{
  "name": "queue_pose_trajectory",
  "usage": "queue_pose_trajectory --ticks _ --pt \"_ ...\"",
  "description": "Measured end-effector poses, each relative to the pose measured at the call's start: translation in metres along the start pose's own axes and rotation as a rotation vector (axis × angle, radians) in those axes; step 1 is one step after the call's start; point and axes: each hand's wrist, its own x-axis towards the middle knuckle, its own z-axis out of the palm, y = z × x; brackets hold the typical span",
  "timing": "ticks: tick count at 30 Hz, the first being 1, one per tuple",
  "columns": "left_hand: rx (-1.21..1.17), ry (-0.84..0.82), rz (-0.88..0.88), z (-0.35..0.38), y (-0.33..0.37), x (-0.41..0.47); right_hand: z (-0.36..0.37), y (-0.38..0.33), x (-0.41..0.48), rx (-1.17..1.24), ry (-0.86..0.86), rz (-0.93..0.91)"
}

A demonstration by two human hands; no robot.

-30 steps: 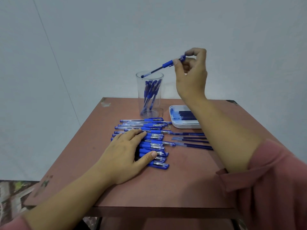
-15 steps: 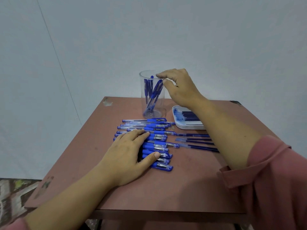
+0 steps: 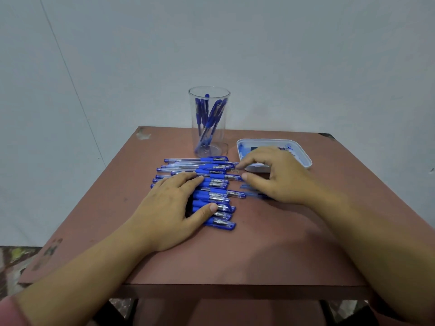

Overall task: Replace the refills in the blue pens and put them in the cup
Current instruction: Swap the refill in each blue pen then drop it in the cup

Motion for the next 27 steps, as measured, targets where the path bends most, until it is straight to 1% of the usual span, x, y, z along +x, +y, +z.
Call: queue_pose_trajectory --ticks 3,7,12,15,18,21,23,27 --pt "-0.003 -0.006 -0.006 0.000 0.000 0.000 0.007 0.002 -0.011 -0.032 -0.062 -0.007" --pt "-0.004 0.001 -0.008 0.000 0.001 0.000 0.014 -0.001 -0.011 -0.112 -0.115 -0.063" --pt "-0.005 -0.003 -0.005 0.000 0.001 0.000 0.020 -0.008 -0.007 -0.135 -0.120 -0.098" --pt "0.017 0.015 0.031 -0.004 0.001 0.003 0.021 -0.010 -0.004 -0.087 -0.057 -0.073" --pt "0.036 0.022 0.099 -0.013 0.002 0.014 0.018 -0.010 -0.004 0.026 0.031 -0.022" --pt "0.007 0.002 0.167 -0.027 0.006 0.034 0.013 -0.008 -0.004 0.143 0.095 0.000" --pt "-0.030 -0.002 0.201 -0.031 0.009 0.048 0.010 -0.006 -0.004 0.173 0.137 -0.001" --pt "-0.134 0.110 0.263 -0.025 0.014 0.065 0.005 -0.001 -0.002 0.185 0.195 -0.015"
